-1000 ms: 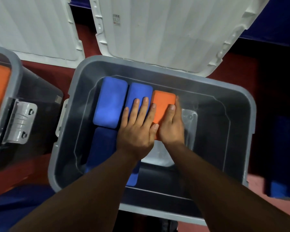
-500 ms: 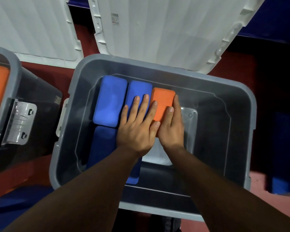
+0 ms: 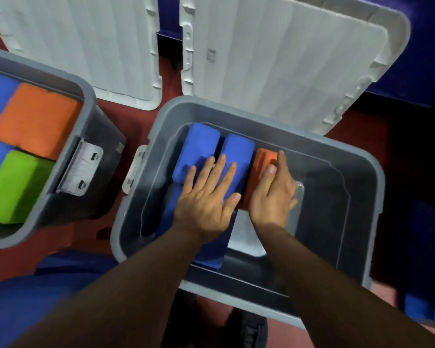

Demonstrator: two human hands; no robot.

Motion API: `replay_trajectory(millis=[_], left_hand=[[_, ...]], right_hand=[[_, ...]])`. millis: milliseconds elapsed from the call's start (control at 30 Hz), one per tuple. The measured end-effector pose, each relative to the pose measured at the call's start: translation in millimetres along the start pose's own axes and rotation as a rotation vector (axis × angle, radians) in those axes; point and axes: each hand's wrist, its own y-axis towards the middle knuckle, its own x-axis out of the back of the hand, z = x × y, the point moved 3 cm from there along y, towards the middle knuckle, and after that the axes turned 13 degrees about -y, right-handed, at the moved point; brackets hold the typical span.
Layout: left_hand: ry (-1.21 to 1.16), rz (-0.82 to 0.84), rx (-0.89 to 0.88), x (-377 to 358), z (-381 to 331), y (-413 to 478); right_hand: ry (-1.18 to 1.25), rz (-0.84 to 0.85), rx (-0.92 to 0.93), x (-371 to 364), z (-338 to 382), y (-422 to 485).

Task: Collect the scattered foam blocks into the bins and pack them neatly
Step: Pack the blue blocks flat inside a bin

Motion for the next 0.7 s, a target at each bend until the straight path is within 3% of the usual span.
replay_trajectory(millis=[167, 433, 600, 700], left_hand=[[0.017, -0.018, 0.206, 75.0, 13.3, -54.8], [0.032, -0.095, 0.397, 184.4, 54.7, -208.8], [0.033, -0.139, 0.597, 211.6, 78.3, -294.8], [-0.067, -0.051, 0.753, 201.9, 83.9, -337.1]], right_hand=[[-0.01, 0.045, 0.314, 1.1, 51.8, -72.3], [0.077, 0.285, 0.516, -40.6, 106.4, -261.7], [0.213, 0.357, 0.331, -61.4, 93.8, -353.4], [0.255, 0.342, 0.202, -61.1, 78.5, -383.1]])
